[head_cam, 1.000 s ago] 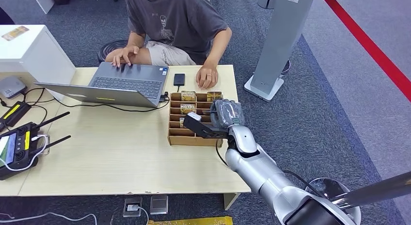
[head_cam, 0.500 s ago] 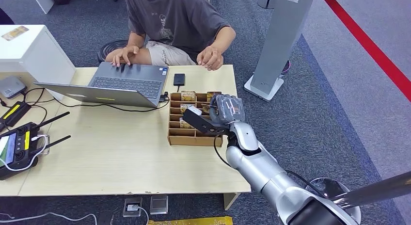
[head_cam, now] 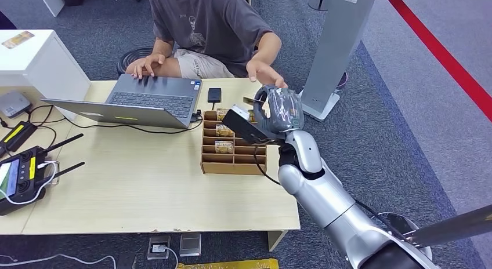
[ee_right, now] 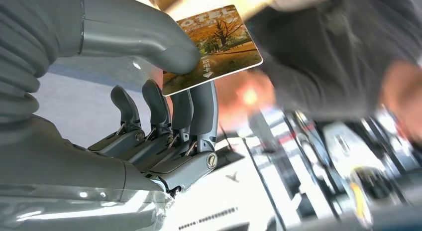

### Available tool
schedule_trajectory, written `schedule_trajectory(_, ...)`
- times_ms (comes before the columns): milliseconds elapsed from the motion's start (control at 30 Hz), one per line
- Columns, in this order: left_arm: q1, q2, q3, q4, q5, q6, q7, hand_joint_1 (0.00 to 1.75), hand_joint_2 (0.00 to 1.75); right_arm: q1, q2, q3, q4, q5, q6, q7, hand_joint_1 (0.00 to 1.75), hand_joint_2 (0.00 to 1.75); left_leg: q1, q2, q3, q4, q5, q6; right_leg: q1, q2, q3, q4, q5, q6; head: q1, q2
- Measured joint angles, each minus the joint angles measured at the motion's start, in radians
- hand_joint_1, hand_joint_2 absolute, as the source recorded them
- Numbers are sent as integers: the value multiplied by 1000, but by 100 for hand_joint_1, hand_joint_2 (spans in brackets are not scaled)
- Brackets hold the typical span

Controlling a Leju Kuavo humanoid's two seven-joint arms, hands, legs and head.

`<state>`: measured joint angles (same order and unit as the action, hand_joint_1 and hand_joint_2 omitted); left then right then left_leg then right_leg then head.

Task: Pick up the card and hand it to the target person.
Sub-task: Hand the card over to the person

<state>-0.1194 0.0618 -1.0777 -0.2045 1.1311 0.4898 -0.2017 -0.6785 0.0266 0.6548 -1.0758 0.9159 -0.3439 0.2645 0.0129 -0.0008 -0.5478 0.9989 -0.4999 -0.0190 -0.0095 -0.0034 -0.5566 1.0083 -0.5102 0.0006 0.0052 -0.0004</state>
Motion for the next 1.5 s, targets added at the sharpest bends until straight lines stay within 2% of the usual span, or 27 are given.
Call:
schedule_trajectory(133,0,0,0,0,-2,-2,-1,0,0,-3,-14,-25,-97,1,-33,-18,137,175,0,0,0,0,0,0,0,0,0,0,0,0,0,0)
schedule_trajectory(267,0,0,0,0,-10,-7,-2,0,0,-19,-24,-46,-160,-13,-45,-40,130,175,0,0,0,0,0,0,0,0,0,0,0,0,0,0)
schedule_trajectory(467,0,0,0,0,-25,-11,-4,0,0,-71,-31,-55,-164,-21,-80,-75,140,175,0,0,0,0,0,0,0,0,0,0,0,0,0,0)
schedule_trajectory(700,-2,0,0,0,-35,-16,-3,0,0,-142,-18,-53,-33,-24,-108,-114,143,175,0,0,-1,0,0,0,0,0,0,0,0,0,0,0)
schedule_trajectory(1033,-4,0,0,0,-35,-16,-2,0,0,-185,55,-41,239,-14,-119,-147,134,175,0,-1,-1,0,0,0,0,0,0,0,0,0,0,0)
schedule_trajectory(1067,-4,0,0,0,-34,-15,-1,0,0,-186,62,-39,259,-10,-118,-146,130,175,0,-1,-1,0,0,0,0,0,0,0,0,0,0,0)
schedule_trajectory(1100,-4,0,0,0,-33,-13,0,0,0,-187,69,-38,279,-5,-117,-145,113,175,0,-1,-1,0,0,0,0,0,0,0,0,0,0,0)
schedule_trajectory(1200,-4,0,0,0,-27,-8,8,0,0,-188,94,-30,342,3,-115,-143,17,175,0,-1,-1,0,0,0,0,0,0,0,0,0,0,0)
schedule_trajectory(1233,-4,0,0,0,-25,-7,10,0,0,-188,101,-27,359,4,-116,-144,0,175,0,-1,-1,0,0,0,0,0,0,0,0,0,0,0)
schedule_trajectory(1500,-4,0,0,0,-21,-2,19,0,0,-189,134,-20,438,-19,-133,-171,0,175,0,-1,-2,0,0,0,0,0,0,0,0,0,0,0)
